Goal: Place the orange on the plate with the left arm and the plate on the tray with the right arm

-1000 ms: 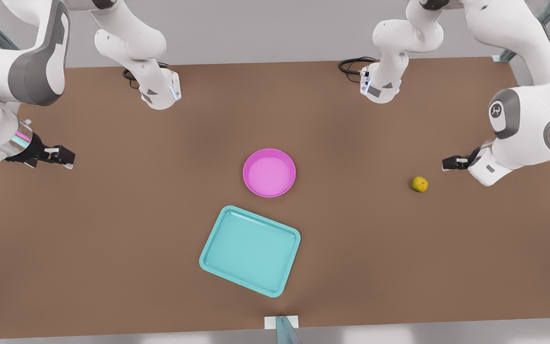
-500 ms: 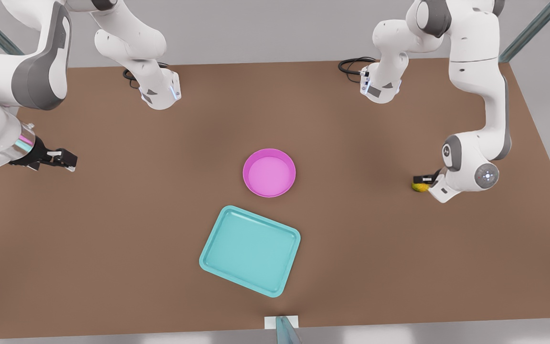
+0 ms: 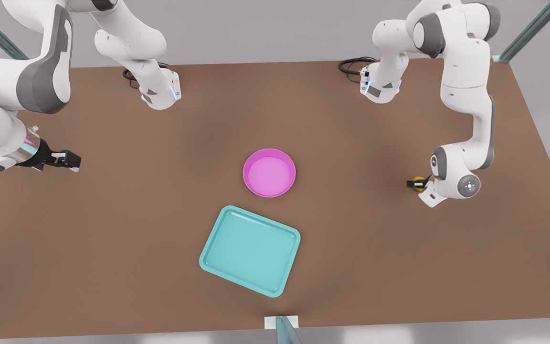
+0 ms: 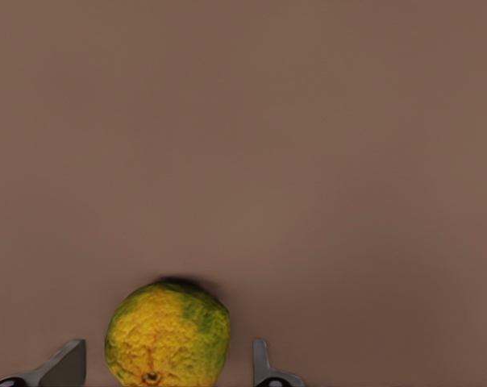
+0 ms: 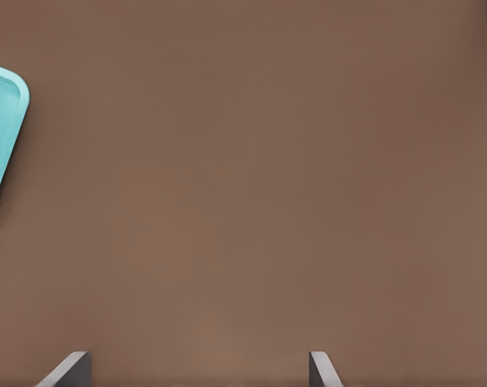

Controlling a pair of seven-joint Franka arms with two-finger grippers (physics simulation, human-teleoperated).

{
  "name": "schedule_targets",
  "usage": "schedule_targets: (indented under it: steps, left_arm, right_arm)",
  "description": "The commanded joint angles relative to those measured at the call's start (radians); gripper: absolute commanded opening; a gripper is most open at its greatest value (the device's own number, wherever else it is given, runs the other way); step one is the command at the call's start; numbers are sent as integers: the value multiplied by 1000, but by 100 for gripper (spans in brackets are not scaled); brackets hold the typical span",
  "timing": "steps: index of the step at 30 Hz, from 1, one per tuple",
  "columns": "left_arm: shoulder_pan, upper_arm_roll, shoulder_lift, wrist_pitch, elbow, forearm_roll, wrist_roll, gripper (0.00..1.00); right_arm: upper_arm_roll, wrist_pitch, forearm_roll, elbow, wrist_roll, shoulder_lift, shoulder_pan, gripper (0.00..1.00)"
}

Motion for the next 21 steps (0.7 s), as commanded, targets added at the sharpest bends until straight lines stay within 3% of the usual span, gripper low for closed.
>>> schedule_targets:
  steps: [1,11,13,14,15,21]
  left_arm:
    - [0,0,4,26,-1,1,9,100]
    - [8,0,29,27,-6,1,9,100]
    - [9,0,29,27,-4,1,8,82]
    - [9,0,29,30,-4,1,8,80]
    - [9,0,29,33,-4,-1,8,71]
    - [8,-1,-20,21,0,1,9,68]
  right_arm:
    - [0,-1,1,-5,5,0,0,100]
    - [0,-1,1,-8,5,0,0,100]
    - [0,-1,1,-8,5,1,-2,100]
    - [0,-1,2,-8,5,1,0,100]
    - [0,-1,2,-8,5,1,0,100]
    - [1,-18,20,-2,10,-12,-2,100]
